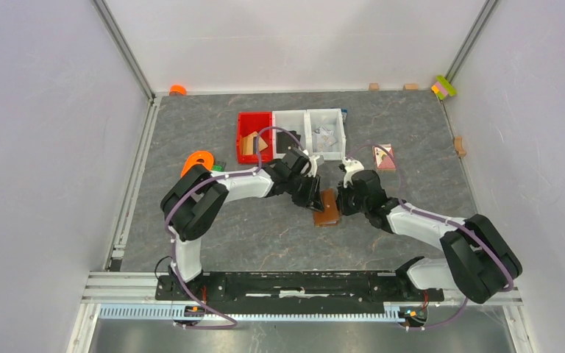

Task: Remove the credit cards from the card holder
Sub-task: Close the card holder at the center of the board.

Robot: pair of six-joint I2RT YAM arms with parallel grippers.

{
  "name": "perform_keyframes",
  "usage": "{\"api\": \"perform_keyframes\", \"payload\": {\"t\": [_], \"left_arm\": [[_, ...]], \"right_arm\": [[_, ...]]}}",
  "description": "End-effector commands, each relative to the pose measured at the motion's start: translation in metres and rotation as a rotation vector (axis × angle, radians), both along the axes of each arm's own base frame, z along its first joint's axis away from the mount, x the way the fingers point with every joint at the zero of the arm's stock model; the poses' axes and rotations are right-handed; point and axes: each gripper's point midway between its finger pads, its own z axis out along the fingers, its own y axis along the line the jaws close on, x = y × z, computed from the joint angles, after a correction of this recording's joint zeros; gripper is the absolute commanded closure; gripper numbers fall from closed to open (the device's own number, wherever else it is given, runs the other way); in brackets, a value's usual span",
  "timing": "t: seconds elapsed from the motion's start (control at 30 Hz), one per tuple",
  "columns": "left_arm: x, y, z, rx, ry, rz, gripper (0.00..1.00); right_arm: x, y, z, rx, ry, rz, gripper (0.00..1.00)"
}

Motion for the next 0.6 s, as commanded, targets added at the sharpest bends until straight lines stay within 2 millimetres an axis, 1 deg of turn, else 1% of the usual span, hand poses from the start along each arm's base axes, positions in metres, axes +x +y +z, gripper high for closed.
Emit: {"api": "perform_keyframes", "payload": {"t": [0.0, 0.07, 0.17, 0.2, 0.27, 0.37, 0.4, 0.47, 0.5, 0.53, 0.57], "left_arm": [[-0.001, 0.005, -0.025, 0.132, -0.012, -0.030, 0.71], [0.000, 0.008, -0.034, 0.176, -0.011, -0.028, 0.71], [0.002, 0.016, -0.047, 0.257, -0.002, -0.009, 0.72], [0.002, 0.021, -0.053, 0.292, 0.007, -0.003, 0.72], [0.005, 0.024, -0.057, 0.321, 0.010, 0.010, 0.72], [0.006, 0.025, -0.053, 0.321, -0.001, 0.015, 0.72], [0.006, 0.026, -0.051, 0.322, -0.005, 0.018, 0.72], [0.007, 0.028, -0.049, 0.325, -0.015, 0.026, 0.72], [0.007, 0.029, -0.049, 0.326, -0.019, 0.026, 0.72], [0.008, 0.029, -0.049, 0.328, -0.020, 0.030, 0.72], [0.008, 0.030, -0.049, 0.331, -0.021, 0.035, 0.73]], "right_arm": [[0.007, -0.004, 0.014, 0.060, -0.049, -0.043, 1.00], [0.010, -0.008, 0.019, 0.070, -0.067, -0.071, 0.99], [0.014, -0.020, 0.024, 0.059, -0.101, -0.134, 0.96], [0.017, -0.029, 0.026, 0.038, -0.124, -0.177, 0.95], [0.020, -0.043, 0.030, 0.001, -0.154, -0.234, 0.93], [0.023, -0.057, 0.033, -0.044, -0.180, -0.294, 0.90], [0.023, -0.058, 0.035, -0.043, -0.186, -0.296, 0.90], [0.022, -0.052, 0.038, -0.019, -0.194, -0.261, 0.89], [0.021, -0.042, 0.042, 0.014, -0.208, -0.205, 0.88], [0.018, -0.032, 0.046, 0.050, -0.218, -0.148, 0.85], [0.016, -0.027, 0.047, 0.069, -0.225, -0.117, 0.82]]}}
